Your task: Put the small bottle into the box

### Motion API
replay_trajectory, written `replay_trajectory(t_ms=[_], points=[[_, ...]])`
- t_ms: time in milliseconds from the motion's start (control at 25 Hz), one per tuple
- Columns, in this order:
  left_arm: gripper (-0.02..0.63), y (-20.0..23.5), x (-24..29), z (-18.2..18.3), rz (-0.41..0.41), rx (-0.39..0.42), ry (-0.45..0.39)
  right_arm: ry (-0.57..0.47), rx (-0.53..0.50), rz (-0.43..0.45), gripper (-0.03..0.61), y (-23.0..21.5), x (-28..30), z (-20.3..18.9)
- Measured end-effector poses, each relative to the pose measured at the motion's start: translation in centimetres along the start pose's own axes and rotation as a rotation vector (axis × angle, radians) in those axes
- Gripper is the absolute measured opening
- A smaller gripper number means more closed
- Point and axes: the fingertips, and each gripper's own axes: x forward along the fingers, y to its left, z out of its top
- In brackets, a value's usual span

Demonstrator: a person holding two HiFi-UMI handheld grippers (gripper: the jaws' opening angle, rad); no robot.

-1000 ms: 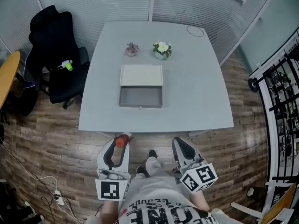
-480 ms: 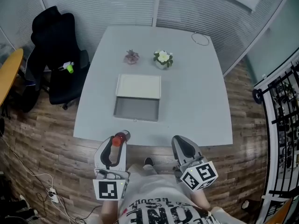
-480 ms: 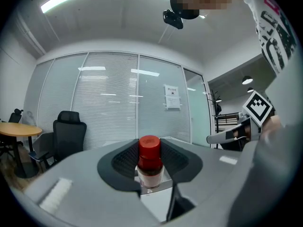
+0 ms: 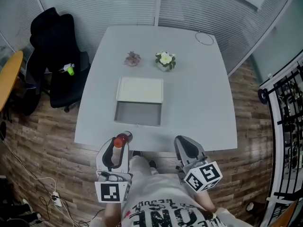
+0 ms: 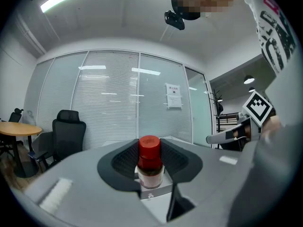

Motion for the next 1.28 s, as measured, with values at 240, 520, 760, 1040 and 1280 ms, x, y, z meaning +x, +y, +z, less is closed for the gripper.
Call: replay_trajectory(t_ms=[240, 520, 760, 1040, 1280], points=[[0.144, 1.9, 2.7, -0.4, -0.045, -0.012, -0.006, -0.002, -0.002, -0.039, 0.026, -0.5, 2.7, 0.5], [0.144, 5.6, 7.8, 0.3, -0.145, -0.01, -0.012, -0.028, -0.005, -0.108, 0.026, 0.0, 7.0, 3.3], [0.143, 7.6, 11.5, 0.4, -0.233, -0.01, -0.014, -0.039, 0.017, -0.215, 0.026, -0.7, 8.7, 3.8], [0.143, 9.0, 13.3, -0.9, -0.289, -0.03, 0.015, -0.013, 0.054, -0.282, 0.026, -0.7, 10.2, 2.4], [0.143, 9.7, 13.5, -1.9, -0.297, -0.034, 0.042, -0.002, 0.061, -0.278, 0.026, -0.5, 11.6, 2.0]])
